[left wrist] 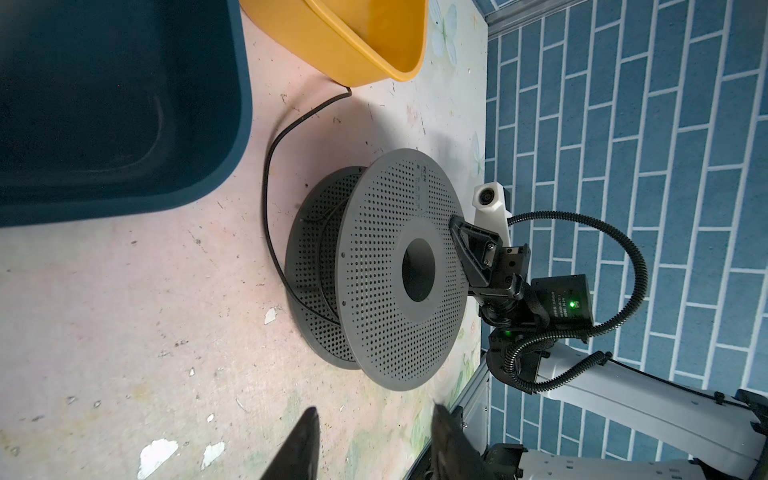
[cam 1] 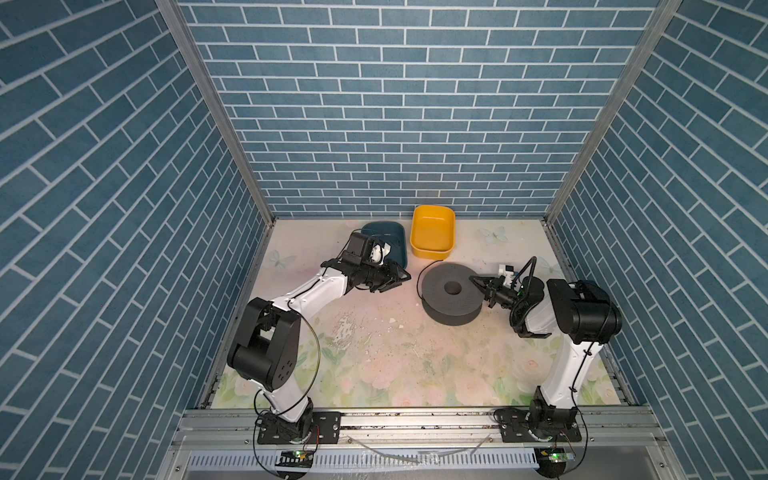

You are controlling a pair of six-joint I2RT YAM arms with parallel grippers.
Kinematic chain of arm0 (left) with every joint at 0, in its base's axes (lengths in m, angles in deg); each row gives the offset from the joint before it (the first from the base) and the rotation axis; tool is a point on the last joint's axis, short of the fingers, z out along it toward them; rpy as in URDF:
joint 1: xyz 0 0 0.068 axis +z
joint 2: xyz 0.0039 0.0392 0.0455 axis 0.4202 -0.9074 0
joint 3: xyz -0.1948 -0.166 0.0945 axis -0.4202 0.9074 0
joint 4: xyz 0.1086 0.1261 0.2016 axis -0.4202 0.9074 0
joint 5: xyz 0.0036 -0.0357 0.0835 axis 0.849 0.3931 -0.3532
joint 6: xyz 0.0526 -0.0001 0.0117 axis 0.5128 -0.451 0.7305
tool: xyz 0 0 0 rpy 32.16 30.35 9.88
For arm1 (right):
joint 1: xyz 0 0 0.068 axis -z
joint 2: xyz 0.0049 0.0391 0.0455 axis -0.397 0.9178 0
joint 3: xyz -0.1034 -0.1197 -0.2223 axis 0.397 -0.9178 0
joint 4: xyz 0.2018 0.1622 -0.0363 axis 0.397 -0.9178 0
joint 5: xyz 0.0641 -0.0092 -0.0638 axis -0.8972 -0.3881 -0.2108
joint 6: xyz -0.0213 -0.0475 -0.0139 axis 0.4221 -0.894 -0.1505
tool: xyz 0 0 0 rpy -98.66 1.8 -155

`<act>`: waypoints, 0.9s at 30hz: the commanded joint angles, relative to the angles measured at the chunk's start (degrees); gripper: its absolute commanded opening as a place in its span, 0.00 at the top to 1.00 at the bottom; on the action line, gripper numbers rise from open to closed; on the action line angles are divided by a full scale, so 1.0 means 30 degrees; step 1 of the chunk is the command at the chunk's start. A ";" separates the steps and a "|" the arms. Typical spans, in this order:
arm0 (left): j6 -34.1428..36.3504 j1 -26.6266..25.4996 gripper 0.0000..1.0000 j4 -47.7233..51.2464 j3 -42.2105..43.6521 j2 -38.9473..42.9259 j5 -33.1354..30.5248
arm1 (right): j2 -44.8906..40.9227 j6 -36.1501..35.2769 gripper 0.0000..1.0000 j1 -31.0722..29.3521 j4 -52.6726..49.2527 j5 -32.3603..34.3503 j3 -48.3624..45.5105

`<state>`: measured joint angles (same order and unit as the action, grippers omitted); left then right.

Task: Wrap the cables
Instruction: 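Set the grey spool down on the table with both grippers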

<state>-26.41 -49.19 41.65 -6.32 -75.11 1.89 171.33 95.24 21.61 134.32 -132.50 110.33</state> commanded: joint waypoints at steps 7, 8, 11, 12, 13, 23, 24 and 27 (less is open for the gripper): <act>0.0203 -0.0347 0.54 -0.0620 0.0033 -0.0912 0.0191 | 0.0841 -0.0869 0.80 0.0594 0.0396 -0.0607 -0.0379; 0.0208 -0.0399 0.54 -0.0634 0.0051 -0.0955 0.0189 | 0.0913 -0.0857 0.77 0.0619 0.0399 -0.0622 -0.0353; 0.0192 -0.0417 0.53 -0.0722 0.0041 -0.1043 0.0192 | 0.1087 -0.0914 0.68 0.0722 0.0339 -0.0644 -0.0294; 0.0170 -0.0450 0.53 -0.0743 0.0033 -0.1029 0.0192 | 0.1091 -0.0944 0.66 0.0765 0.0315 -0.0665 -0.0264; 0.0162 -0.0492 0.53 -0.0801 0.0025 -0.1037 0.0192 | 0.1063 -0.0962 0.64 0.0806 0.0247 -0.0666 -0.0238; -0.0045 -0.0539 0.52 -0.1789 0.1117 -0.0344 -0.0363 | -0.1538 -0.4169 0.46 0.1701 -0.5922 -0.0101 0.0021; 0.0131 -0.0532 0.52 -0.1676 0.1258 -0.0146 -0.0616 | -0.1764 -0.4493 0.45 0.1758 -0.6564 0.0016 0.0079; 0.0560 -0.0532 0.50 -0.1600 0.1904 0.0571 -0.1259 | -0.2415 -0.5427 0.40 0.1825 -0.8440 0.0351 0.0310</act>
<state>-26.28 -50.58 37.85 -2.26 -76.56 0.21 166.37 84.49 26.79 116.59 -132.72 109.98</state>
